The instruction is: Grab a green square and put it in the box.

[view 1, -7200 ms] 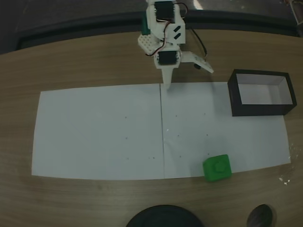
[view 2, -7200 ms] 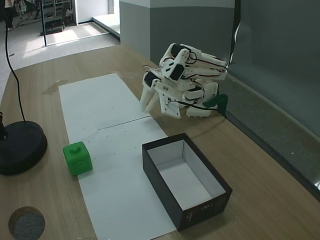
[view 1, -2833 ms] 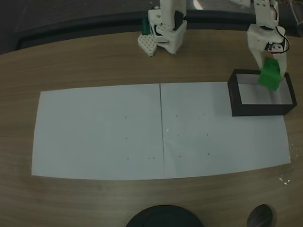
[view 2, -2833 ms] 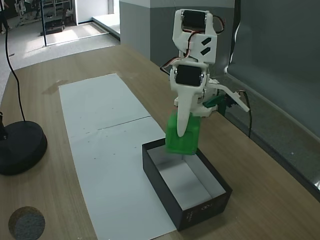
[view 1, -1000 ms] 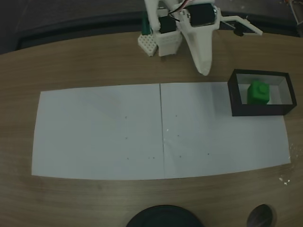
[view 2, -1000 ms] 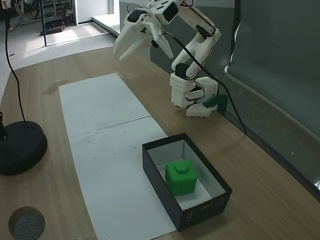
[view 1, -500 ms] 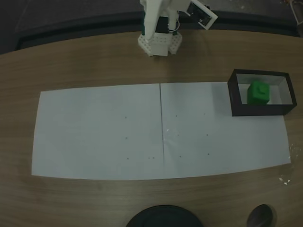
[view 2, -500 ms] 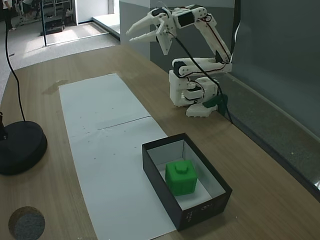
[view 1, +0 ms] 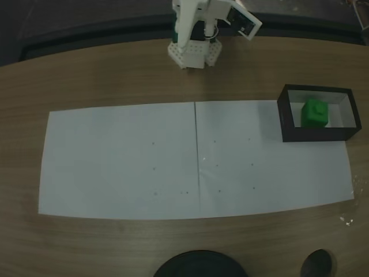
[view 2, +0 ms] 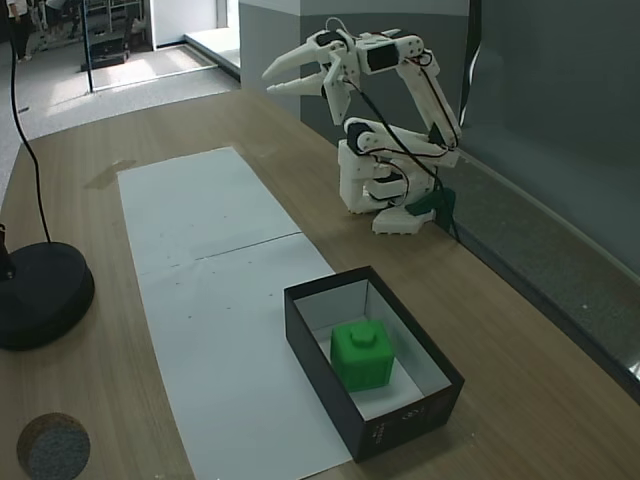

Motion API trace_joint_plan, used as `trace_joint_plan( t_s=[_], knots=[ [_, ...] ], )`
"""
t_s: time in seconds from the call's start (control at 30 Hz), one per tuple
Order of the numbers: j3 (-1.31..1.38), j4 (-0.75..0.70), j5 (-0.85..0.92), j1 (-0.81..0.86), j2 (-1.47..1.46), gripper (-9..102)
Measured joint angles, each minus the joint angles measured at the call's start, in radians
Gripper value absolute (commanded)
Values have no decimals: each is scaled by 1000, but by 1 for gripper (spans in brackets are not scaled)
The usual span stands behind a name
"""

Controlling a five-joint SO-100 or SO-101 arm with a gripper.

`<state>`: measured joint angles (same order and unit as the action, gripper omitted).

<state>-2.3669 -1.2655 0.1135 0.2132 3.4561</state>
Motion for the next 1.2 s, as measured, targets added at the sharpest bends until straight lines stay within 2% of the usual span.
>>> trace_joint_plan(
  t_s=[0.17,0.27,0.57,0.8,0.9,1.03,1.2],
  knots=[
    [-51,8,-184,-6,0,6],
    [-150,66,-281,-72,0,5],
    [-476,175,-135,-245,0,5],
    [-715,184,-135,-249,-2,5],
    [-715,143,-135,-264,-2,5],
    [-696,-9,-135,-258,-2,5],
    [-690,-17,-135,-265,-2,5]
  ],
)
